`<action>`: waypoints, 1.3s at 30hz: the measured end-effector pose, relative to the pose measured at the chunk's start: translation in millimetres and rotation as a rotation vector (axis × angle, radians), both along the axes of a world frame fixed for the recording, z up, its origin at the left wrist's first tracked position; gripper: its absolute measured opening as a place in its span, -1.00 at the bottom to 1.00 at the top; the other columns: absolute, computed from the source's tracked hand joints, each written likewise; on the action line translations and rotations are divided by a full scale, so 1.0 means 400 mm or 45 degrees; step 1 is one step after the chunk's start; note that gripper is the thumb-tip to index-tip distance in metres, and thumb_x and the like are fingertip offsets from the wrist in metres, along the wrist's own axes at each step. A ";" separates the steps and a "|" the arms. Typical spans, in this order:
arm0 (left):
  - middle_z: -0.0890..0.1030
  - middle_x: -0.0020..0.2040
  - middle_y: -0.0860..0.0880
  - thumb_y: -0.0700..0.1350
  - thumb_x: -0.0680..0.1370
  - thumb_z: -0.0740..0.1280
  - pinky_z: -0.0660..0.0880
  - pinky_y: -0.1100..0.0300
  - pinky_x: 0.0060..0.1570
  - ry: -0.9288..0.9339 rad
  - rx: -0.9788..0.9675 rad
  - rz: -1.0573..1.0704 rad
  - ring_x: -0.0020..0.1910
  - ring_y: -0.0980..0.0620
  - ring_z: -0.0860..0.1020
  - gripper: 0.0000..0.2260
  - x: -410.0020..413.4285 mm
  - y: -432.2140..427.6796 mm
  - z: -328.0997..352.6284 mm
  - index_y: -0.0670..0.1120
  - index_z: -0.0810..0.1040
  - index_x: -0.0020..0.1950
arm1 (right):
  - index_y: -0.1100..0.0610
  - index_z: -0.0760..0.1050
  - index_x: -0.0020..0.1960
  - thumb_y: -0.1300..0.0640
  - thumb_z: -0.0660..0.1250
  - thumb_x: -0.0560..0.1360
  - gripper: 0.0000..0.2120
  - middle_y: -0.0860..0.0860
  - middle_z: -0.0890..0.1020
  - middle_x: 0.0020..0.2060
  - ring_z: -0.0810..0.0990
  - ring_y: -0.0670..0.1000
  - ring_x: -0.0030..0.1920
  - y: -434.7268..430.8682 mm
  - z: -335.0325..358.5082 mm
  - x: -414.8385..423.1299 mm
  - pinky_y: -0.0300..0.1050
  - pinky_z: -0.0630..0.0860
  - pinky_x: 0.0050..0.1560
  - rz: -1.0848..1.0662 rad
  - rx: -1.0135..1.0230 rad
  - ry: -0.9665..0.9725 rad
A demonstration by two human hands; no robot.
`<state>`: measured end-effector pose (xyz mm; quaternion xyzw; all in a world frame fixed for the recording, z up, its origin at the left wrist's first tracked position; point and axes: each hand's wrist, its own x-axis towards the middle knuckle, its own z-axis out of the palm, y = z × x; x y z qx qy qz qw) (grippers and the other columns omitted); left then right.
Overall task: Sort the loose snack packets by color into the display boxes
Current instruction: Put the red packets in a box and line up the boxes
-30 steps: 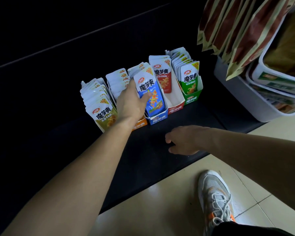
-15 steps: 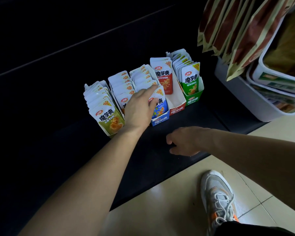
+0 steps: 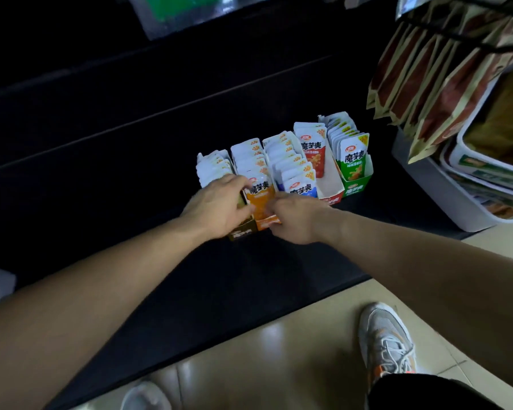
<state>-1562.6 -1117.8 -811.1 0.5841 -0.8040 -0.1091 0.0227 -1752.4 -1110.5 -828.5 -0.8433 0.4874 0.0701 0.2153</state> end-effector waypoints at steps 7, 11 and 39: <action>0.51 0.16 0.17 0.11 0.54 0.39 0.52 0.09 0.11 0.080 0.330 0.187 0.05 0.13 0.53 -0.73 0.238 0.113 -0.032 0.11 0.47 0.20 | 0.06 0.16 0.57 -0.01 0.23 0.58 -0.39 0.05 0.35 0.46 0.34 0.14 0.43 -0.024 -0.074 0.117 0.10 0.37 0.38 0.235 -0.073 0.134; 0.52 0.19 0.14 0.13 0.52 0.42 0.50 0.14 0.11 0.374 0.342 0.445 0.02 0.15 0.55 -0.55 0.247 0.100 -0.125 0.08 0.39 0.36 | -0.02 0.13 0.57 -0.05 0.24 0.54 -0.36 -0.03 0.38 0.45 0.32 0.11 0.41 -0.013 -0.131 0.134 0.13 0.26 0.41 0.289 -0.089 0.290; 0.63 0.01 0.14 0.11 0.57 0.37 0.58 0.05 0.08 0.910 0.476 0.611 -0.08 0.13 0.65 -0.52 0.172 0.133 -0.242 0.25 0.27 0.44 | 0.13 0.41 0.27 -0.37 0.47 0.23 -0.18 0.11 0.41 0.36 0.34 0.15 0.39 -0.071 -0.060 0.180 0.11 0.27 0.38 0.397 -0.735 0.280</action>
